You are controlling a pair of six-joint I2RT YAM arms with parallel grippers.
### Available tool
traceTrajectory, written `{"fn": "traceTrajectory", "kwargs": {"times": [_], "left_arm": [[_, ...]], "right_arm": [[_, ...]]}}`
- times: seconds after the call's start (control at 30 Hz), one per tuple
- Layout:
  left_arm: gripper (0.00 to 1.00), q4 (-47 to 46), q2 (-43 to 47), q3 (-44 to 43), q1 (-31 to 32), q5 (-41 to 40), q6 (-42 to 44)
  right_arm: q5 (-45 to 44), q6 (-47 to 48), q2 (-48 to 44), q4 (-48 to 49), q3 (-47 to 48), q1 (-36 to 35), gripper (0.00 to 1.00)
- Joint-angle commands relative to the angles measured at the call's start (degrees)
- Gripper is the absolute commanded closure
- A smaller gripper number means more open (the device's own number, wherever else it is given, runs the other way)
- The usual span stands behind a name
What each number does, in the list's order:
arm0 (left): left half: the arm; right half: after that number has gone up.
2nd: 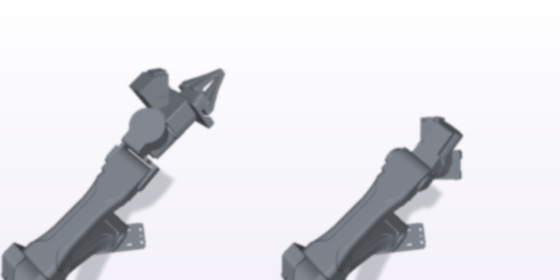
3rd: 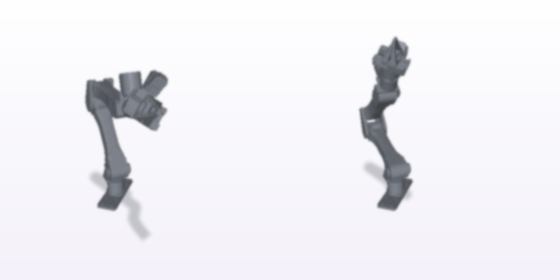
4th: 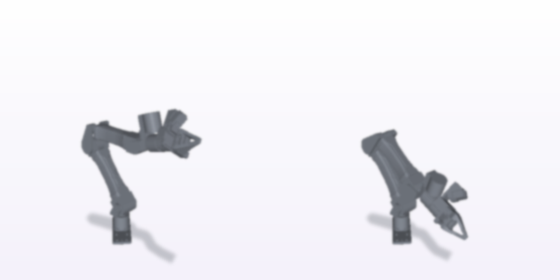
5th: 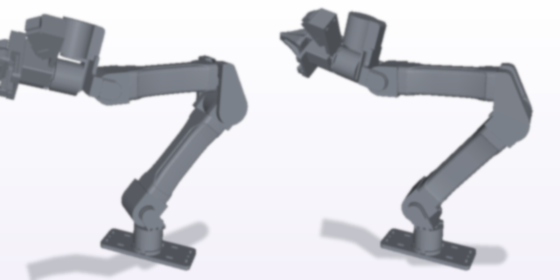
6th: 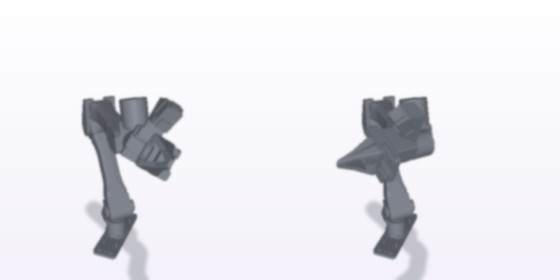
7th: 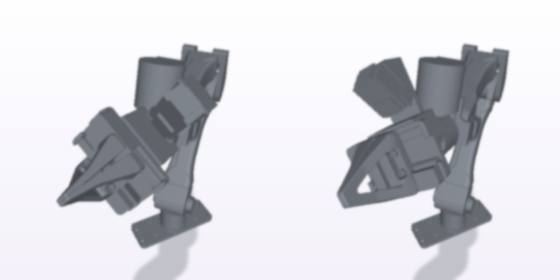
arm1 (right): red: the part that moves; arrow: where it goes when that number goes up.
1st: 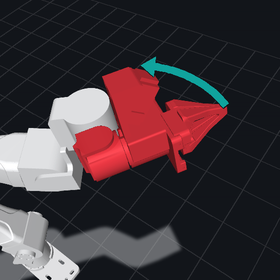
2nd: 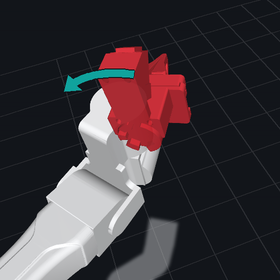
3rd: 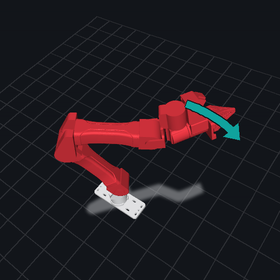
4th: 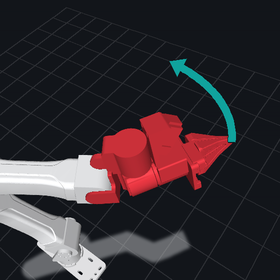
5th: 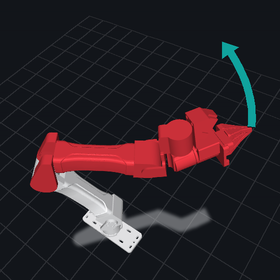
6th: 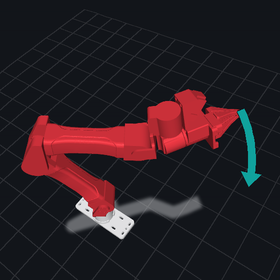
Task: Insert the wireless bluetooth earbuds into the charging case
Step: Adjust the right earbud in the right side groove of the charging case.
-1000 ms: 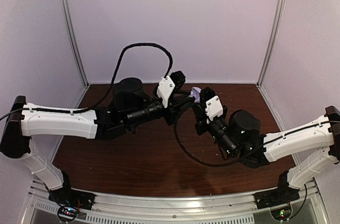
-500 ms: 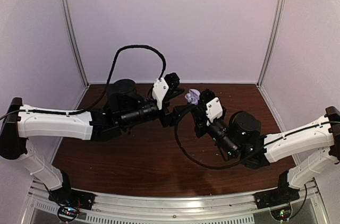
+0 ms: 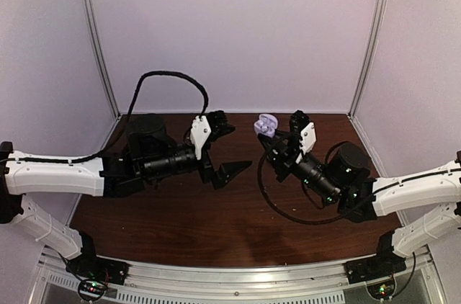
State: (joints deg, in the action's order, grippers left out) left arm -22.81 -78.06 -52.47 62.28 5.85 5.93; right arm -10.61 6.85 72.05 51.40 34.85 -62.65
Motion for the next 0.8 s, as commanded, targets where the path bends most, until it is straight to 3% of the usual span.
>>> {"fn": "traceTrajectory", "kwargs": {"times": [0.0, 0.23, 0.53, 0.77], "left_arm": [[0.02, -1.4, 6.1, 2.0, -0.6, 2.3, 1.2], [0.02, 8.0, 9.4, -0.5, -1.8, 8.0, 5.0], [0.05, 11.7, 7.9, -2.8, -1.9, 16.6, 6.0], [0.10, 14.1, 5.4, -5.1, -1.9, 23.3, 6.4]], "right_arm": [[12.5, -3.2, -3.1, -4.6, -1.4, 1.6, 1.00], [30.9, -3.9, -7.9, -13.2, -2.7, 3.1, 1.00], [41.9, -8.6, -7.5, -16.4, -2.6, 3.5, 1.00], [43.9, -10.2, -6.1, -16.0, -2.1, 3.7, 1.00]]}}
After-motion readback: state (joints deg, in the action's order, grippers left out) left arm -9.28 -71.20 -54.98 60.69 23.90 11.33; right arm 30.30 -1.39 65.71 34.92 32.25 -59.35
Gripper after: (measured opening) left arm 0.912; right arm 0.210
